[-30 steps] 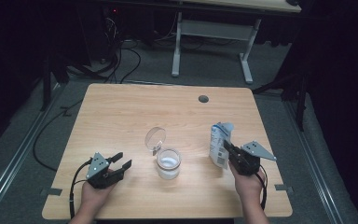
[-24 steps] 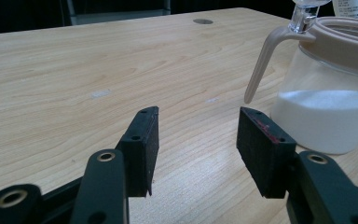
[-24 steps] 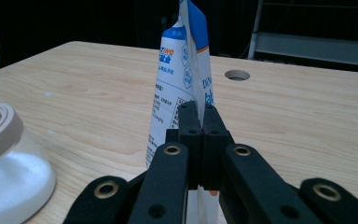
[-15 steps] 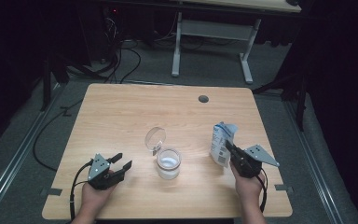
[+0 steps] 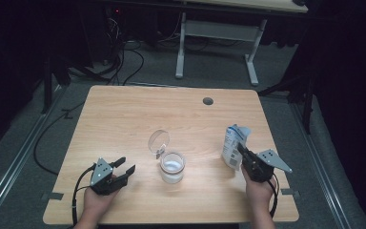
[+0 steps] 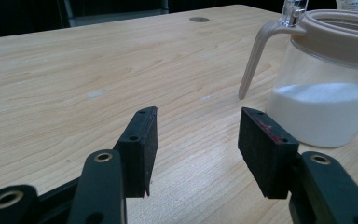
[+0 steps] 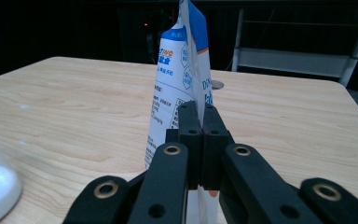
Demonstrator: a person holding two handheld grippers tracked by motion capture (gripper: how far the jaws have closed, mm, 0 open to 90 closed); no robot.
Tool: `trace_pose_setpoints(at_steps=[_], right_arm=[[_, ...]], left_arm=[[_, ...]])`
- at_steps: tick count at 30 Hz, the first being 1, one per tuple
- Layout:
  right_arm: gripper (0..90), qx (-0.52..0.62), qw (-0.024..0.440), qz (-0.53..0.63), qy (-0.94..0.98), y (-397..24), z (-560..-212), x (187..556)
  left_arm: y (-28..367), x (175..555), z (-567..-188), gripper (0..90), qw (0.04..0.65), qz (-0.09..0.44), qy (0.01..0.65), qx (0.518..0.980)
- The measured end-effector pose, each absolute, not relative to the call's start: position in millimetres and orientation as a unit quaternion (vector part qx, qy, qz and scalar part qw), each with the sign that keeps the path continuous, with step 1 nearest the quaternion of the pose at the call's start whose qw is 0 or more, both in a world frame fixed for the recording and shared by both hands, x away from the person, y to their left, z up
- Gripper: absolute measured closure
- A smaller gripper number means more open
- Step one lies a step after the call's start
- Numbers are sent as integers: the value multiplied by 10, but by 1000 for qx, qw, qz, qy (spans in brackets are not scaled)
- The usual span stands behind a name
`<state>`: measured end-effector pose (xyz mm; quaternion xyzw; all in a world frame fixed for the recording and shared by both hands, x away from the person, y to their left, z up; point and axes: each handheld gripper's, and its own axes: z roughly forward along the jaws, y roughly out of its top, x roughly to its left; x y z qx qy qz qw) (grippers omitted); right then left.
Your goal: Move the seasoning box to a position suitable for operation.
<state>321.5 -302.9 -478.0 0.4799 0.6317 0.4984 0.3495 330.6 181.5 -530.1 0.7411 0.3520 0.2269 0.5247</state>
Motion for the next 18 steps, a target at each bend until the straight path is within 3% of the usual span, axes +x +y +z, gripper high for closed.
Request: trace_pose_setpoints(at_steps=[18], right_arm=[[866,488,359,491,626,-3097,-4900,3188]], left_arm=[[1811,3306,-5303,475,524,226,351,742]])
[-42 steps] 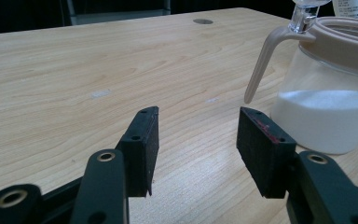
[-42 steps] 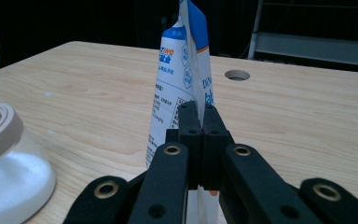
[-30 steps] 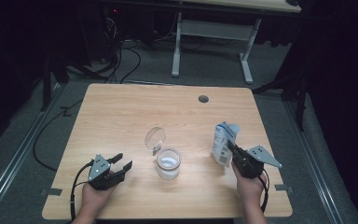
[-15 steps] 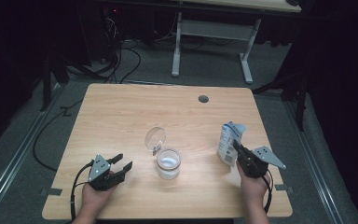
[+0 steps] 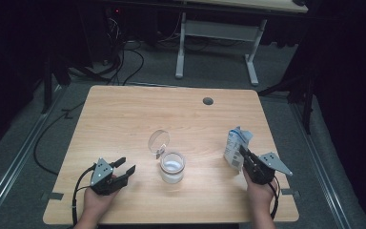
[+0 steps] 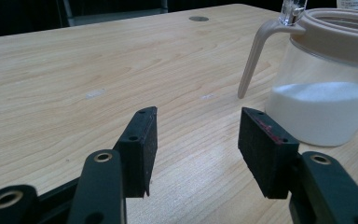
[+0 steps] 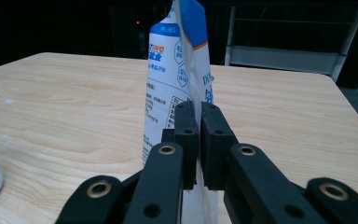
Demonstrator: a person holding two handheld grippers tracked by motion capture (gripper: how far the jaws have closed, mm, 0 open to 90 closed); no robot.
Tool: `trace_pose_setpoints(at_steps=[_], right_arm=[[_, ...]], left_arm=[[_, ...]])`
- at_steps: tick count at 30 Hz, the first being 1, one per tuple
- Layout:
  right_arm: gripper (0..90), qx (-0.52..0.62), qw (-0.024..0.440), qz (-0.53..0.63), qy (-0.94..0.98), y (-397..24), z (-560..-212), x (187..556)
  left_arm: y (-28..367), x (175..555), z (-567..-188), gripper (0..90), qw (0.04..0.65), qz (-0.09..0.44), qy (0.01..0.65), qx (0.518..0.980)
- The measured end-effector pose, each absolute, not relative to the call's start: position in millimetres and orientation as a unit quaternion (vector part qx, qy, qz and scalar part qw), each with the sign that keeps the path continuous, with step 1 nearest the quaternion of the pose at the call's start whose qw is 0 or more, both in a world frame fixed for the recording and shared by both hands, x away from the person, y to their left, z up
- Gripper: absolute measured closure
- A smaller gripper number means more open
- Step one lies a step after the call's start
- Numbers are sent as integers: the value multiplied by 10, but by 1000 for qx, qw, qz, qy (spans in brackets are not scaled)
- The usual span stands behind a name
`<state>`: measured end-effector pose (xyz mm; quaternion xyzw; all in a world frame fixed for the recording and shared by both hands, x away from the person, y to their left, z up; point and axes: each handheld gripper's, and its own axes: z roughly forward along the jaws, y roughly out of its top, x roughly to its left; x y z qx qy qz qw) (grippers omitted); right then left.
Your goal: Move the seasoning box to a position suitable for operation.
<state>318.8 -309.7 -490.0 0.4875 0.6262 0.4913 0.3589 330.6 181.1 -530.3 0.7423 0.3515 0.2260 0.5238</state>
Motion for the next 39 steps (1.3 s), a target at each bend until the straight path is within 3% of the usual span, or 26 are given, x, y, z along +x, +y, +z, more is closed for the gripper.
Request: trace_pose_setpoints(at_steps=[32,39], right_arm=[[786,481,364,481,636,-3014,-4918,3137],[705,485,363,480,634,-2995,-4915,3145]], left_arm=[[1812,3306,-5303,474,526,224,350,742],[1811,3306,-5303,475,525,224,350,742]])
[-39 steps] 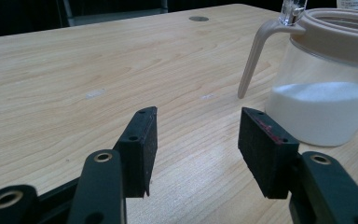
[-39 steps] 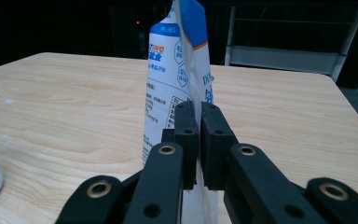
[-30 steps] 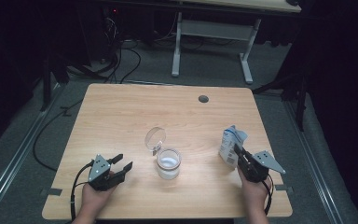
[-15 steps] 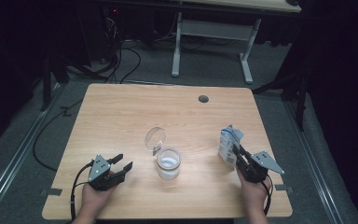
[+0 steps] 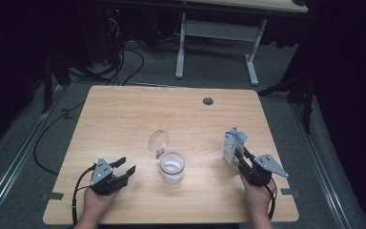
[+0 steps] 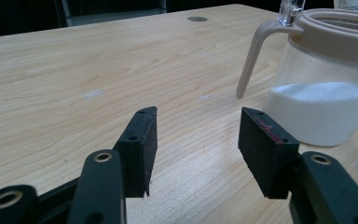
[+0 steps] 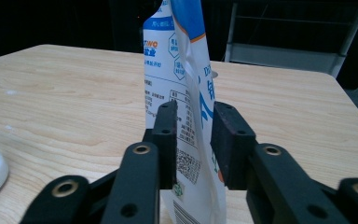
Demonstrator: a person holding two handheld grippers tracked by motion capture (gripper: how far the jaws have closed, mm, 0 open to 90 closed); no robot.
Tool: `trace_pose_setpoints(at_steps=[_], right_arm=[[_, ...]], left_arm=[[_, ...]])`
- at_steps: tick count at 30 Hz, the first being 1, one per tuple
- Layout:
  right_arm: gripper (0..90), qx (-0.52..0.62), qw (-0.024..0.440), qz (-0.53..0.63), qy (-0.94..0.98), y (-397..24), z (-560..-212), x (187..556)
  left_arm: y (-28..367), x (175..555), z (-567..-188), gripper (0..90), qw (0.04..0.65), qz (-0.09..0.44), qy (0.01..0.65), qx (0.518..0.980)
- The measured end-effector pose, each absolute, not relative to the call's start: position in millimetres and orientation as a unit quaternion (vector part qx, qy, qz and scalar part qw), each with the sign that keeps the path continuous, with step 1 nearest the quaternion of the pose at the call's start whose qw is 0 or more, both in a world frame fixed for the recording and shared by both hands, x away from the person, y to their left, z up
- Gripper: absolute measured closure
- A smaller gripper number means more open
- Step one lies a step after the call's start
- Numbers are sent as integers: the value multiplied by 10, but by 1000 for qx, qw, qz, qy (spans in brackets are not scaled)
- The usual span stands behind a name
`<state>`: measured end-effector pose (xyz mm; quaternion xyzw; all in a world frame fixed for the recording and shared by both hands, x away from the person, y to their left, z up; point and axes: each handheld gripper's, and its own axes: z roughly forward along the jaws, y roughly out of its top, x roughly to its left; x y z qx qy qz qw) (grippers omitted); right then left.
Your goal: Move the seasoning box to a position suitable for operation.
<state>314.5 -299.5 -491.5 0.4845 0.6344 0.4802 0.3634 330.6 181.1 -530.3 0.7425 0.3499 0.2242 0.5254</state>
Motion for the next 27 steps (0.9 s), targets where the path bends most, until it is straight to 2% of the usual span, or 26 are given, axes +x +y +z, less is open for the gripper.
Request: trace_pose_setpoints(at_steps=[7,27], right_arm=[[636,490,358,480,634,-2991,-4919,3157],[541,493,358,475,635,-2991,-4916,3137]], left_arm=[[1810,3306,-5304,475,525,224,350,743],[1793,3308,-5306,477,521,223,347,747]])
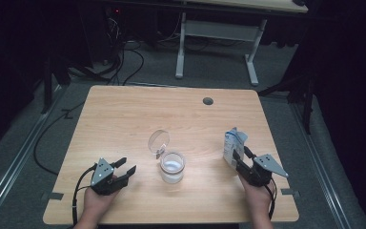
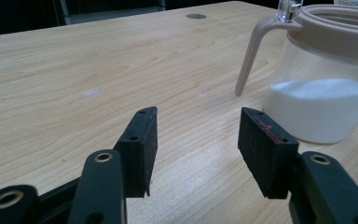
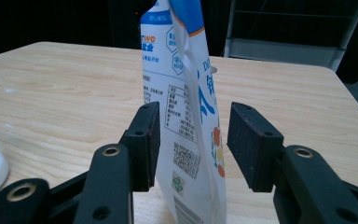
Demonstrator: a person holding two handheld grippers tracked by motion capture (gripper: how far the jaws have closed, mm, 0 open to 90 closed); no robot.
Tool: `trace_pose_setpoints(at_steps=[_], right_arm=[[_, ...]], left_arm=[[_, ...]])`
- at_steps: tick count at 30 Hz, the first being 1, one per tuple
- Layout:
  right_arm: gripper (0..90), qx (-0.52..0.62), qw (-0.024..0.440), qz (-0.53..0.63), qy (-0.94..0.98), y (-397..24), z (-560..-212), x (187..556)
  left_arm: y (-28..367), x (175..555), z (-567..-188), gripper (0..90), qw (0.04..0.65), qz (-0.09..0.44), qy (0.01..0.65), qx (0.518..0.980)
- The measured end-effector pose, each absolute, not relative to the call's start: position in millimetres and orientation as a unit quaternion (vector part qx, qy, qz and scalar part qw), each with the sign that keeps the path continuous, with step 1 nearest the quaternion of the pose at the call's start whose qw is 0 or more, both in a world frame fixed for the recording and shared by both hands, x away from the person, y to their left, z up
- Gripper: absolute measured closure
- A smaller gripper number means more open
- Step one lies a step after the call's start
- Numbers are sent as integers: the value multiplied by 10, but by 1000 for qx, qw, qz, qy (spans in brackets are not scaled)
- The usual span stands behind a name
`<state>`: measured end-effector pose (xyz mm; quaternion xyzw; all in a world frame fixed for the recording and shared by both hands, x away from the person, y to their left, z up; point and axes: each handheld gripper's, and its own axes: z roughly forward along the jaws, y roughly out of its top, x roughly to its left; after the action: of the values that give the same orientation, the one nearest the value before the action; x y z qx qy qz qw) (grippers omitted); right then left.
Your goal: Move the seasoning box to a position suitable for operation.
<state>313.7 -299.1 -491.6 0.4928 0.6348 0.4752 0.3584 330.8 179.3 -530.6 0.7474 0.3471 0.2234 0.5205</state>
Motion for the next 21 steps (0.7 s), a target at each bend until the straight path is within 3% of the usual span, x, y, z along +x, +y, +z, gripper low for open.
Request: trace_pose_setpoints(at_steps=[21], right_arm=[[529,496,362,458,643,-2993,-4863,2796]], left_arm=[[1751,3321,-5312,513,505,224,342,760]])
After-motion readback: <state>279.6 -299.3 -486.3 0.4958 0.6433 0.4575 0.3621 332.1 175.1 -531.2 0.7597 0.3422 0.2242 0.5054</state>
